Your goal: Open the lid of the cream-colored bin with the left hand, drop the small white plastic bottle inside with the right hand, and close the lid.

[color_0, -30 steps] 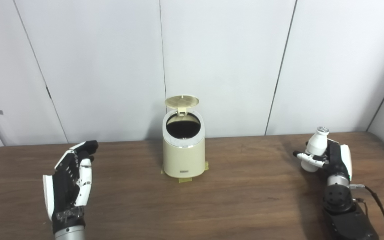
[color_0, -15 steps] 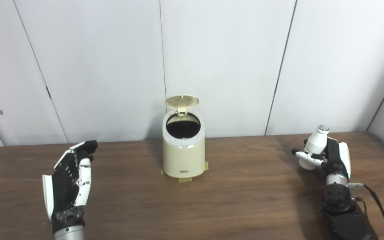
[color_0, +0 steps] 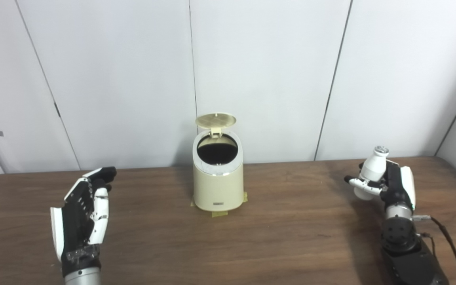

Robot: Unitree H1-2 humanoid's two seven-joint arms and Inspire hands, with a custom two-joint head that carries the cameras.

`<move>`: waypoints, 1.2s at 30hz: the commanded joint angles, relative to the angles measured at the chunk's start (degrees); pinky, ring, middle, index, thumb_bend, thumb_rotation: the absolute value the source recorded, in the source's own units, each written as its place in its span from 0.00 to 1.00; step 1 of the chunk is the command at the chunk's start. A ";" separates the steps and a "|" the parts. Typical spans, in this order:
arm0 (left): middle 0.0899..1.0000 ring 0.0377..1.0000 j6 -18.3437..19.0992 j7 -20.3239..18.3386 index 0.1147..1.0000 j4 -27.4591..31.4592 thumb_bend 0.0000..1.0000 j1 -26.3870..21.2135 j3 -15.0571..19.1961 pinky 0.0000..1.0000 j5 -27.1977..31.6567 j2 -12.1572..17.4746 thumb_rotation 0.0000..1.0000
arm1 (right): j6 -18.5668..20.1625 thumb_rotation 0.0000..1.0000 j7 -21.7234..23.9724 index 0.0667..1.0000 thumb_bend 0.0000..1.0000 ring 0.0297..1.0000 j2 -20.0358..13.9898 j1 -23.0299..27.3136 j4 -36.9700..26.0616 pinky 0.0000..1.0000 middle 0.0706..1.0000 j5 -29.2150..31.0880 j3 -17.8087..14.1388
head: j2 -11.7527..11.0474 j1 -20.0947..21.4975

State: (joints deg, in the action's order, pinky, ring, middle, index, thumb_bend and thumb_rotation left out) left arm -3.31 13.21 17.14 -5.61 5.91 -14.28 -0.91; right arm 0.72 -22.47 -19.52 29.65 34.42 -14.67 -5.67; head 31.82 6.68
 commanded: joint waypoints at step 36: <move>0.66 0.71 -1.52 1.05 0.62 1.65 0.19 -2.88 -0.26 0.69 -1.30 -0.85 0.67 | 2.86 0.00 3.83 0.44 0.52 0.44 -1.03 3.87 -7.87 0.42 0.47 -2.81 1.21 | -0.36 0.01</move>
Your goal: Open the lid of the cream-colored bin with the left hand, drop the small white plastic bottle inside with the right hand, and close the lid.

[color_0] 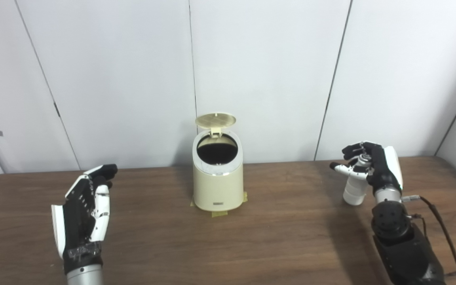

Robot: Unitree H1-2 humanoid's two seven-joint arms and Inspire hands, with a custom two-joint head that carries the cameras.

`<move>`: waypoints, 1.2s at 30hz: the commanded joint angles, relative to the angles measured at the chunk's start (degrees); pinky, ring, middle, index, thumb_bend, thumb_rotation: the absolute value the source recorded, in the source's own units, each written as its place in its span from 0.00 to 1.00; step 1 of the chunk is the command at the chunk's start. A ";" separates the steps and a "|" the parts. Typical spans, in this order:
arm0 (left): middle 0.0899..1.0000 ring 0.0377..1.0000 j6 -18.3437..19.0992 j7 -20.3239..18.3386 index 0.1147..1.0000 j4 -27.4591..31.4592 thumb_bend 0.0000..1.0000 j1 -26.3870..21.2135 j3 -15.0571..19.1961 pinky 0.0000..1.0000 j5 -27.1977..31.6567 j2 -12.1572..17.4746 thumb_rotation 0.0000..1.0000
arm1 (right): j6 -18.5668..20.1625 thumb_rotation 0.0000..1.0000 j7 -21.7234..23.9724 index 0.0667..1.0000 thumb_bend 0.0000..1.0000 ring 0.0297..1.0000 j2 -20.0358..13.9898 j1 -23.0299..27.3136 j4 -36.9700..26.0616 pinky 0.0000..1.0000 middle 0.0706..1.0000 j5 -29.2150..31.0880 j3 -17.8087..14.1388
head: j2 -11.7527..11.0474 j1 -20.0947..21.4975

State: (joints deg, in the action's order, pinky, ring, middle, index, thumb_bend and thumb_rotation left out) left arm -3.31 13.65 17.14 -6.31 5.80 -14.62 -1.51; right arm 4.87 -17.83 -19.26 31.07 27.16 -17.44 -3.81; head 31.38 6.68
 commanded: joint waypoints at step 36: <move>0.66 0.71 -1.93 0.20 0.62 1.57 0.20 -2.19 0.10 0.70 -0.12 0.28 0.68 | 9.83 0.07 6.52 0.66 0.90 0.62 -4.46 -4.42 -9.87 0.55 0.65 -0.97 -0.39 | 0.36 0.19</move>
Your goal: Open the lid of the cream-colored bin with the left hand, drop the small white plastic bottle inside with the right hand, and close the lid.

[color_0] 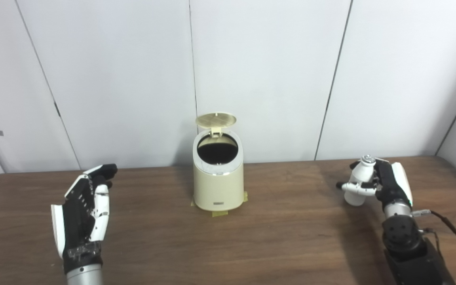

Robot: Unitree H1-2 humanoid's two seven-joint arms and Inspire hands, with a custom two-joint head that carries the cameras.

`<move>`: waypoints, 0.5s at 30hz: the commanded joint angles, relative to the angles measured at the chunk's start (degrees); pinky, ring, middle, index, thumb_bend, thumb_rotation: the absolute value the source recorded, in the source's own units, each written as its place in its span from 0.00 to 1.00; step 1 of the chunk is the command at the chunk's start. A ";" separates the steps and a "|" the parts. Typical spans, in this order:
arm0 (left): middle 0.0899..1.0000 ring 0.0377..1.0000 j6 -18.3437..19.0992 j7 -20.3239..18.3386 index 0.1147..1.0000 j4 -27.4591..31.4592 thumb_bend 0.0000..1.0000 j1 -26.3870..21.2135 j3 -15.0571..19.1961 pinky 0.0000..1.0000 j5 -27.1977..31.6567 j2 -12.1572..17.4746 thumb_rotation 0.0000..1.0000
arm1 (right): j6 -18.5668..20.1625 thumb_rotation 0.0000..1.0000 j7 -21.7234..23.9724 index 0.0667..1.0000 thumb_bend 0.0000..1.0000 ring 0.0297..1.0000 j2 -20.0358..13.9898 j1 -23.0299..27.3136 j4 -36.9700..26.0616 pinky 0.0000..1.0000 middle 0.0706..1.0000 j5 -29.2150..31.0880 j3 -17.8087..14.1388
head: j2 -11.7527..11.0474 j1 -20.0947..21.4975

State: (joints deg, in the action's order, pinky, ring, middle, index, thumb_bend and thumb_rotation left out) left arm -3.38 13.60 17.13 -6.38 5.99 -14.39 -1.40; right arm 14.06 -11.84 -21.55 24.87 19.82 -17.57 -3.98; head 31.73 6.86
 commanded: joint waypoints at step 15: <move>0.65 0.71 -1.94 0.25 0.62 1.47 0.20 -2.15 -0.15 0.69 -0.52 0.24 0.68 | 5.44 0.20 4.78 0.75 0.94 0.66 -4.25 -1.08 -7.46 0.57 0.70 -0.09 -1.53 | 0.10 0.07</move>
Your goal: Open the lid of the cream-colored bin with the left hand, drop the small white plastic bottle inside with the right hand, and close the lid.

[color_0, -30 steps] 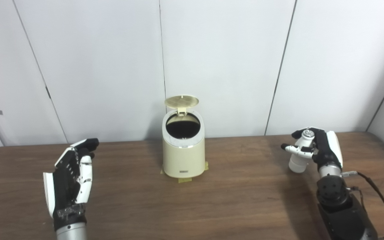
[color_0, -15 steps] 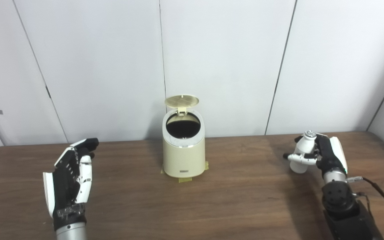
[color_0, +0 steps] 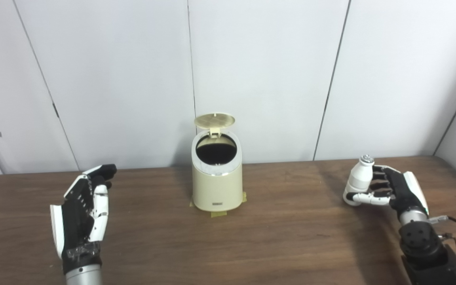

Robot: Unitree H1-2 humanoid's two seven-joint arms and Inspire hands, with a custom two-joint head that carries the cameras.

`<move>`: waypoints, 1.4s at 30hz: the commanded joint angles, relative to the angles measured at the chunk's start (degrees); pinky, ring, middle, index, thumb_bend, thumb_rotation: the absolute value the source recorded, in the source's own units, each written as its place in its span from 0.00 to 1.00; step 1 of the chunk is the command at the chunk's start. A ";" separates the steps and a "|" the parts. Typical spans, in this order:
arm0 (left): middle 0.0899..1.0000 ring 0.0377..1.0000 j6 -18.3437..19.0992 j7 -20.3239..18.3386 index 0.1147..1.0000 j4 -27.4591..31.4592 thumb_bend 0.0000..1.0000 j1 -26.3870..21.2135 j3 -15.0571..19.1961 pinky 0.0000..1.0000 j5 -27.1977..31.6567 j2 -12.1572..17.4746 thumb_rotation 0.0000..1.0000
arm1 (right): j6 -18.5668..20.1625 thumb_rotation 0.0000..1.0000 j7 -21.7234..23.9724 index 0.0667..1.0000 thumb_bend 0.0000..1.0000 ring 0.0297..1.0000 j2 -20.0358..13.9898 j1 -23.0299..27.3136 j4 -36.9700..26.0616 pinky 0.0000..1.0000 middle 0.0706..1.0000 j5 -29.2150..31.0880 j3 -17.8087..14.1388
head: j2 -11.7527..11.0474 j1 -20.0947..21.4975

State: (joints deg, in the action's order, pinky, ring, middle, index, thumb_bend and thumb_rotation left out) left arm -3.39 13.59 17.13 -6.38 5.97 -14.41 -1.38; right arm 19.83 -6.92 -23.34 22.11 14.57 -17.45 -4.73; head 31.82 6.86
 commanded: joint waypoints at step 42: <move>0.65 0.70 -1.63 0.50 0.61 1.49 0.20 -2.40 -0.10 0.68 -0.87 0.06 0.68 | -7.87 0.00 -8.06 0.44 0.52 0.43 0.56 1.58 1.84 0.38 0.48 1.47 -5.19 | 0.25 0.05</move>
State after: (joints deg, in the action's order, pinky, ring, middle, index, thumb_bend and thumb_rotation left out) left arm -3.47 13.64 17.12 -6.48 5.99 -14.47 -1.34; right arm 13.58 -14.05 -21.26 21.28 17.45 -15.58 -9.48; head 31.99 6.86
